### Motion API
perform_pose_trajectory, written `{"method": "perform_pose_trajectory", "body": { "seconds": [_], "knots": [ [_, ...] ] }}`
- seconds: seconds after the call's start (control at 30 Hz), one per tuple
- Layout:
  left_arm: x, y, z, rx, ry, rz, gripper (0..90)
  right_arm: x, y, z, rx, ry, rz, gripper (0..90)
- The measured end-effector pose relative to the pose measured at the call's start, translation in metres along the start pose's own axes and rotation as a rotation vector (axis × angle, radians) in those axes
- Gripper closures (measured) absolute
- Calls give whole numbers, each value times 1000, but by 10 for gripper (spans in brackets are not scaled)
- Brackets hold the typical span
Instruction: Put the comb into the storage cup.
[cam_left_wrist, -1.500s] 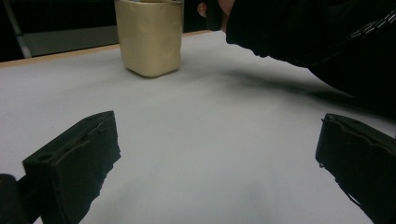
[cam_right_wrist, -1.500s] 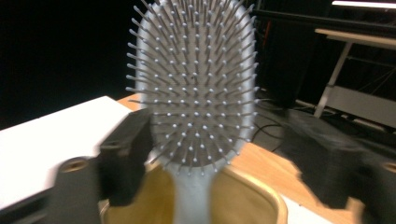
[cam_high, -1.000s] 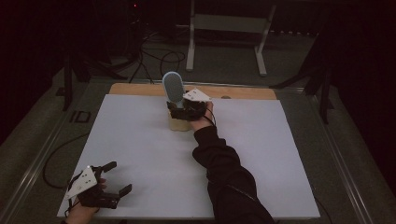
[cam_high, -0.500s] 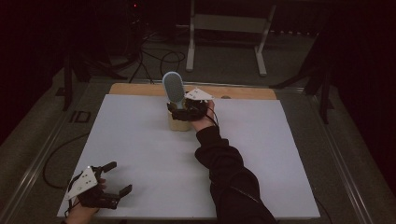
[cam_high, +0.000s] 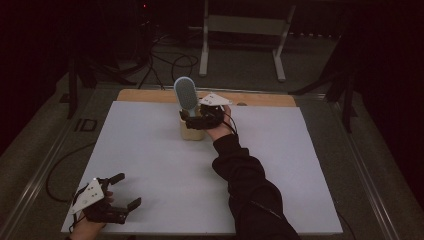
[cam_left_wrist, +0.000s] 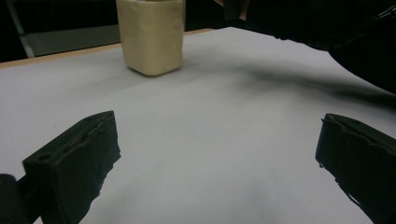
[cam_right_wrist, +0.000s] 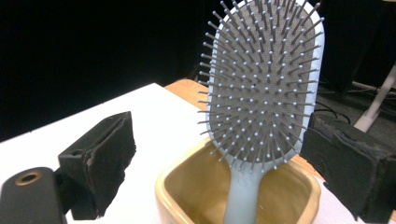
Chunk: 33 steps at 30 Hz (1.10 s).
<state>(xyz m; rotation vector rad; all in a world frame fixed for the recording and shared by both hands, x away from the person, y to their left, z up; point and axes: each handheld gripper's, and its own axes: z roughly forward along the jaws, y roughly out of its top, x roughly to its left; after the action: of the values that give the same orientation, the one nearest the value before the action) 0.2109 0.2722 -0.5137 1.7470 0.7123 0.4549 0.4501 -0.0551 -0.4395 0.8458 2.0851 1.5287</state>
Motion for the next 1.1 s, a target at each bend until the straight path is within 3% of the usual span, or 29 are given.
{"method": "perform_pose_trajectory", "body": {
  "seconds": [0.4, 0.77, 1.03, 1.1],
  "knots": [
    [0, 0, 0, -8, 1, -5, 0, -4, 0, -21, 45, 41, -14, 108],
    [-1, 0, 0, -1, 3, -1, 0, -6, 1, -51, 41, 46, -43, 114],
    [0, 1, 0, -3, 9, 0, 0, -17, -7, -77, 51, 32, -34, 112],
    [0, 0, 0, 0, 8, -1, 0, -20, -9, -84, 64, 38, -10, 113]
  ]
}}
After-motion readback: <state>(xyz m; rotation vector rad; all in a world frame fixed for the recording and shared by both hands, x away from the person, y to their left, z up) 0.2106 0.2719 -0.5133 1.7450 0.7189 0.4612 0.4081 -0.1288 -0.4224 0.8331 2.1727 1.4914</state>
